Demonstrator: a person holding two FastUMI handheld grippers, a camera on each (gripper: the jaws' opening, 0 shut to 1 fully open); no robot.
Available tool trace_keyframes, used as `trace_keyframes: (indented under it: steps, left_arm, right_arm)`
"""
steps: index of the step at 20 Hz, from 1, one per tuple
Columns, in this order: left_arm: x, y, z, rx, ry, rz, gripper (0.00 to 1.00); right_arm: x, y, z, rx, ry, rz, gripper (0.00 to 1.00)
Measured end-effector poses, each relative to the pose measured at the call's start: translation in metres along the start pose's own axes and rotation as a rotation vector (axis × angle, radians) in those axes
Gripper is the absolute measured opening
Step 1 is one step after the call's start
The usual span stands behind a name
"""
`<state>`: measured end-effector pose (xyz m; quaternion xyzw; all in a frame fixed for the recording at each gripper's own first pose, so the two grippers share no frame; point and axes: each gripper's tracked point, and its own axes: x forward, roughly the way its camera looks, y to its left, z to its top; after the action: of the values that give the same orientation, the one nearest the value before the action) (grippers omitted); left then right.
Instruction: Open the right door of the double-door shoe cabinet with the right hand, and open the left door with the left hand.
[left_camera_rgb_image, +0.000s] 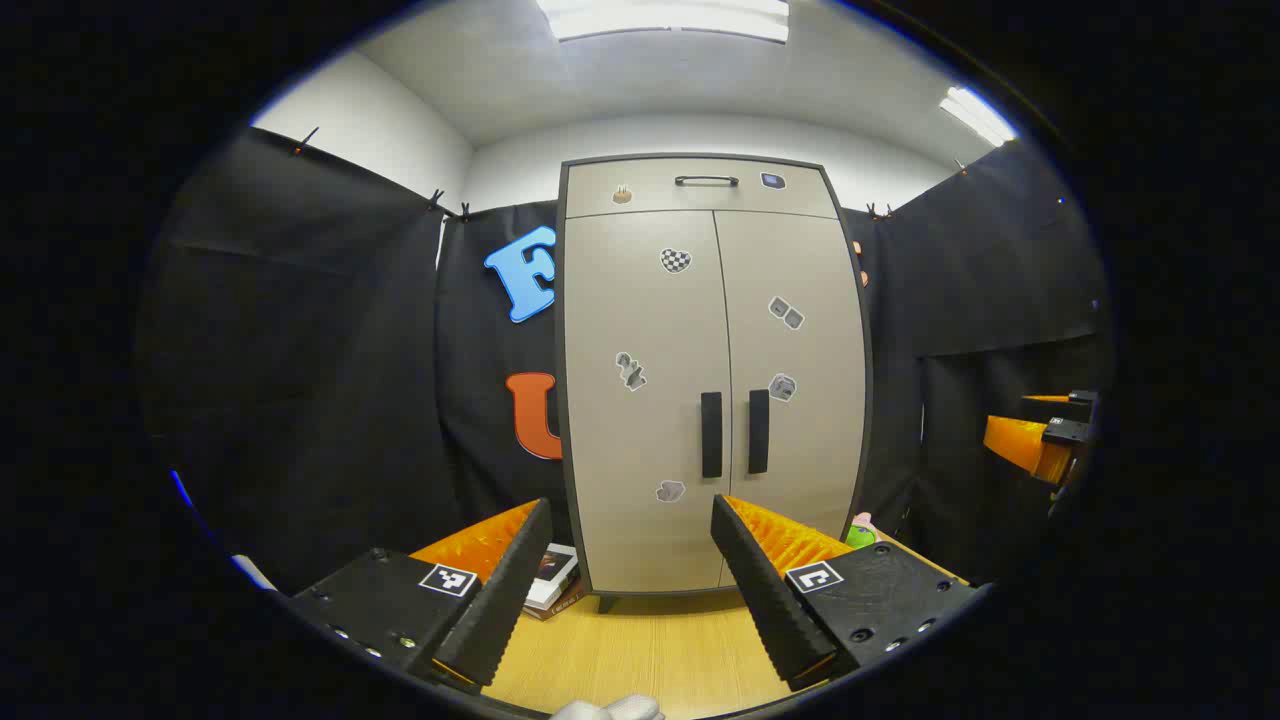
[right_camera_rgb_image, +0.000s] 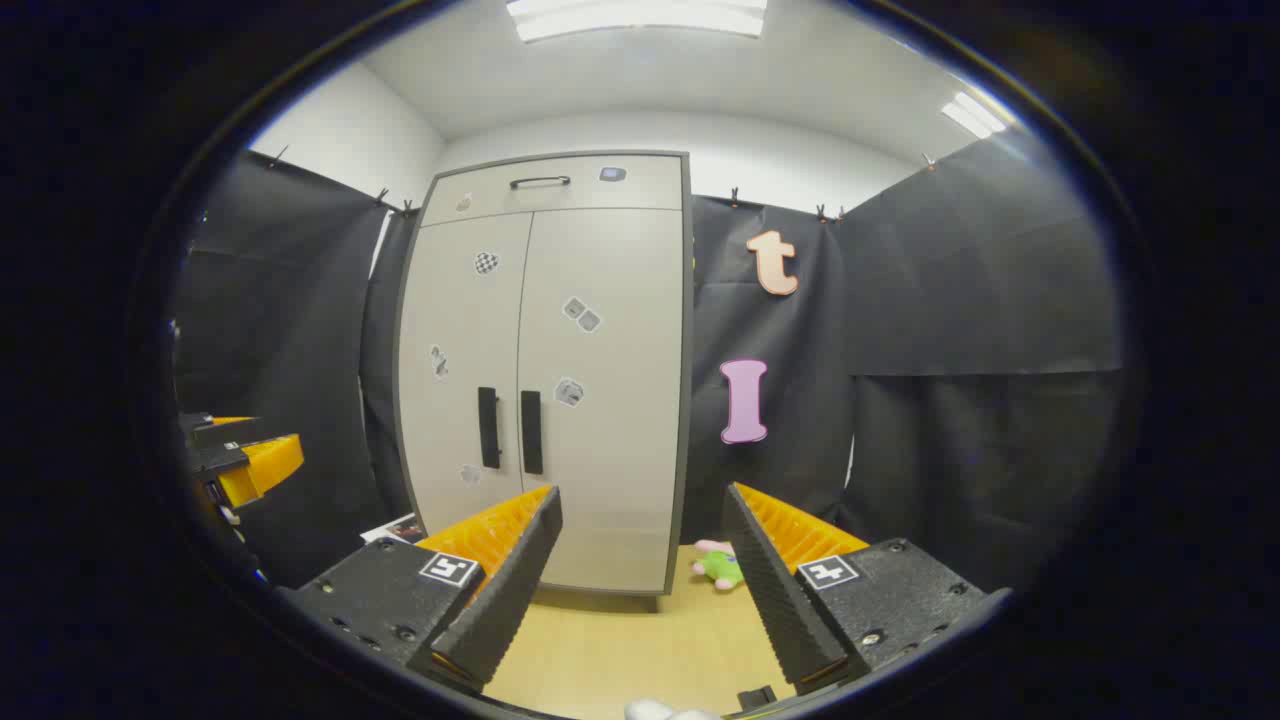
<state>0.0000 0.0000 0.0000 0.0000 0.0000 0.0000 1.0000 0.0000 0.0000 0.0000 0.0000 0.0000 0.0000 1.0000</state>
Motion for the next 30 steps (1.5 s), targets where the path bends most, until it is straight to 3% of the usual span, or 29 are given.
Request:
trace_keyframes:
  steps: [21,30]
  left_arm:
    - [-0.005,0.014,-0.006,-0.004,0.007,0.0,0.96]
    - [-0.022,0.029,-0.022,-0.002,0.035,0.009,0.96]
  right_arm:
    - [0.015,0.014,-0.01,-0.011,0.019,-0.014,1.0]
    - [0.072,0.057,-0.013,-0.002,0.006,0.001,1.0]
